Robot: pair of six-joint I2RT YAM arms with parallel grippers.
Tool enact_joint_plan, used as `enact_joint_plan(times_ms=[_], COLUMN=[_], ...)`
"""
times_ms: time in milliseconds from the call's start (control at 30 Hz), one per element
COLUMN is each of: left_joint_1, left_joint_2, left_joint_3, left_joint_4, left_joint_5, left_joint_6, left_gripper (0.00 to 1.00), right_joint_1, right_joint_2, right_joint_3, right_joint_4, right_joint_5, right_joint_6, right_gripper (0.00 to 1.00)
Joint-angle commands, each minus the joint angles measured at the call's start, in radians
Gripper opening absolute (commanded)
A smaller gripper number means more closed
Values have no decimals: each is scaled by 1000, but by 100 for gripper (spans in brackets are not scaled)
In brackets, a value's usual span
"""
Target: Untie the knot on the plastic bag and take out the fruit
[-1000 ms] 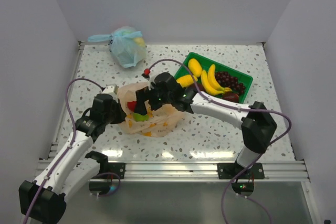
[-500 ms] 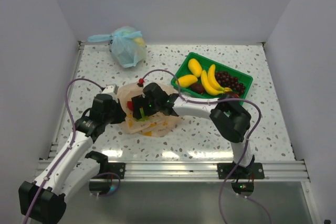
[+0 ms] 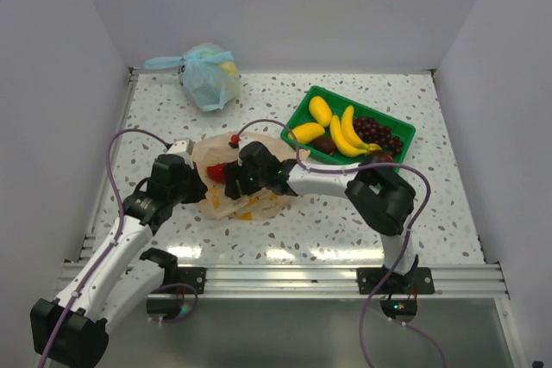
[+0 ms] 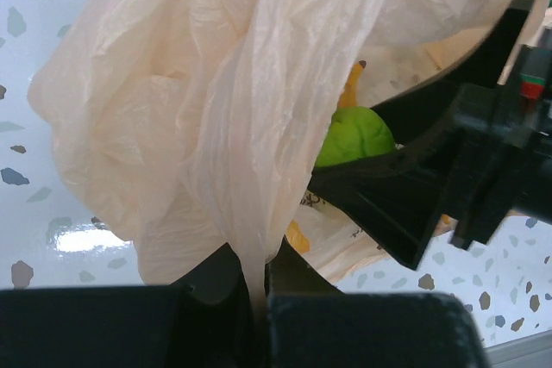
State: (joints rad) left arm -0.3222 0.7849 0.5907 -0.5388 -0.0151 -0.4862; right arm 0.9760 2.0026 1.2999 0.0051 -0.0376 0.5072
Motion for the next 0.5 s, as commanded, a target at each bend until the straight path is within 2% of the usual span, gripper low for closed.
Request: enact_joint_plan(times_ms=[0, 300, 467], left_joint_1=[-5, -5, -5], left_joint_2=[-10, -3, -1], left_joint_3=[-12, -11, -9], left_joint_4=[53, 49, 48], left_joint_5=[-13, -22, -22], left_joint_6=[9, 5, 6], left_gripper=[3, 3, 3], right_joint_1=[0, -13, -72], right_joint_2=[-169, -464, -544], right_joint_3=[-34, -106, -102], right_joint_4=[0, -97, -134], right_joint_5=[-5, -30, 4], right_joint_6=[-81, -208, -243], right_gripper=[35, 34, 34])
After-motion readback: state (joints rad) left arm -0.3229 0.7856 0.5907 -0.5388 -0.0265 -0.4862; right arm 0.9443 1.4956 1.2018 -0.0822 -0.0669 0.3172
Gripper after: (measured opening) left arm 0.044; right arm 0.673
